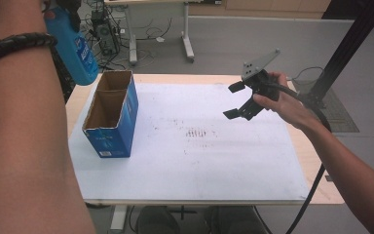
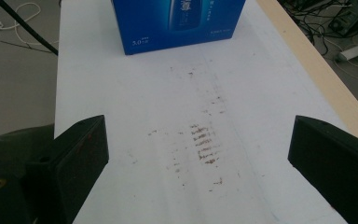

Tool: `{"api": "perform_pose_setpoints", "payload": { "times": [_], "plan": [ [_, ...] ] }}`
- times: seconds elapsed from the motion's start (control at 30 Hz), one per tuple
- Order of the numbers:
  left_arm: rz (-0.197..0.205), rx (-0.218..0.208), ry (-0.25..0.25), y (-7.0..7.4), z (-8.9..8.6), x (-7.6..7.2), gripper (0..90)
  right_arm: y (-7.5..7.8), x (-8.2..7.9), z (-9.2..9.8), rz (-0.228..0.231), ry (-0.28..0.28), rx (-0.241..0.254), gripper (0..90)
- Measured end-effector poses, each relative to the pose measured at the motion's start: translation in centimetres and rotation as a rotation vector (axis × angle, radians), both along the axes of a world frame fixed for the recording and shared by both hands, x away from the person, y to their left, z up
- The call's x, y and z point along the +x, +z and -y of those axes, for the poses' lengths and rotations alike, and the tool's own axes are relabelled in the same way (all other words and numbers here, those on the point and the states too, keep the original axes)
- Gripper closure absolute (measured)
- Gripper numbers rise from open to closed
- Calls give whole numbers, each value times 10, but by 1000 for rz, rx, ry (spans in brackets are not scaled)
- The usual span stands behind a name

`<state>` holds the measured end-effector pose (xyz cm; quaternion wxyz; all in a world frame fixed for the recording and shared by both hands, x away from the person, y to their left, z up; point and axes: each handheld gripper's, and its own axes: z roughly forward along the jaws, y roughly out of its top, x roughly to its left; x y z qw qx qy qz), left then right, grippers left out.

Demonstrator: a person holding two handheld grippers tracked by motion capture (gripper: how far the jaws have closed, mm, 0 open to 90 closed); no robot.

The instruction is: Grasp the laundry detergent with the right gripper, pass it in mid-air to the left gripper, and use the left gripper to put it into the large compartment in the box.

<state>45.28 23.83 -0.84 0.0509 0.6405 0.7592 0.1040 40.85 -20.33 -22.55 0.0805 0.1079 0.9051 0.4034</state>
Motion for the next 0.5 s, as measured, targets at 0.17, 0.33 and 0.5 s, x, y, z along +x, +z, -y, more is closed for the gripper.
{"api": "perform_pose_setpoints", "payload": {
  "times": [0.17,0.33,0.5],
  "plan": [
    [-6,5,-1,-3,-1,1,369,2,-1,-3,5,7,1,51],
    [-5,4,1,-8,-2,0,369,2,0,-4,7,8,-3,51],
    [-16,-1,0,-16,-4,0,368,3,-1,-5,11,9,-12,51]
  ]
}}
